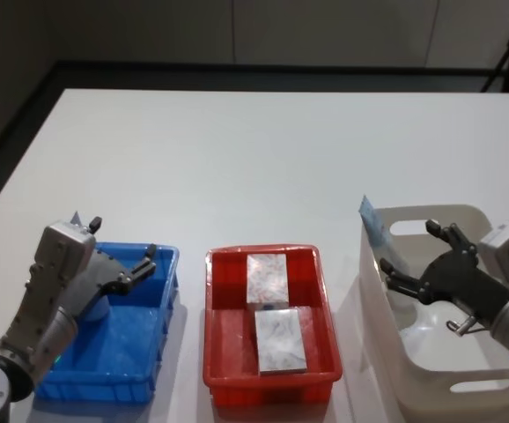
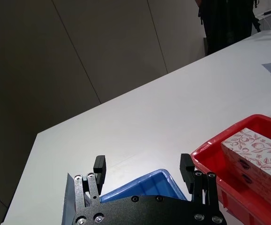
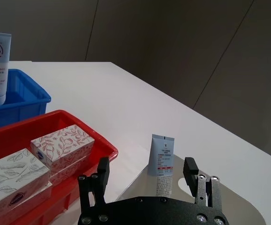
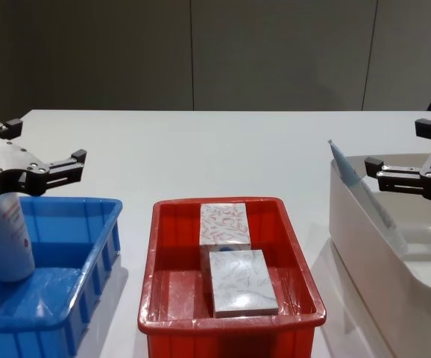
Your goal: Bimanual collaborative sorting of washing and personal care products
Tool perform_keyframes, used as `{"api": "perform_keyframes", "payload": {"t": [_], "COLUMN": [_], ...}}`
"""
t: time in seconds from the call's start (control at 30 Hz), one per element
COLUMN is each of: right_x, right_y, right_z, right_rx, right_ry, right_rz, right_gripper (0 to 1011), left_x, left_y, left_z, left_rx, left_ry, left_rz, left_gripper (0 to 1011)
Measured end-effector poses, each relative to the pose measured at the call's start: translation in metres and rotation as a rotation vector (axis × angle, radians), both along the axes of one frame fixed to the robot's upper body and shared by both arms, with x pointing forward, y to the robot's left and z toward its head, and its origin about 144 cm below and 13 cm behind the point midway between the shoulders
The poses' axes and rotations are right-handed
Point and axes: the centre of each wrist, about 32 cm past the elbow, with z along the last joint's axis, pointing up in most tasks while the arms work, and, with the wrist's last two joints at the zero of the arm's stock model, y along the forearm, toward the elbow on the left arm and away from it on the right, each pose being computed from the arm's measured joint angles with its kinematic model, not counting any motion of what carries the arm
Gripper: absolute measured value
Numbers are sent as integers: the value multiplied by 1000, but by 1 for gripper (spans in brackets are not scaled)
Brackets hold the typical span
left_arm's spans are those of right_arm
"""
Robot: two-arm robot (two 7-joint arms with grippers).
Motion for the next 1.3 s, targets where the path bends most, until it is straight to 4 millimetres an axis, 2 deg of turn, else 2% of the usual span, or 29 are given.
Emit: {"api": "perform_keyframes", "payload": {"t": [0.7,1.3], "right_x": [13,24], "right_y": [12,34], "right_z": [1,0], "right_rx": [10,46], "right_ry": [45,105], "right_rz": [81,112], "right_gripper": [1001,1001], "left_x": [0,0], "left_y": [0,0], "left_z": [0,0], "left_rx": [0,0], "left_ry": [0,0], "left_rz": [0,0], "left_gripper": [1002,1001]}}
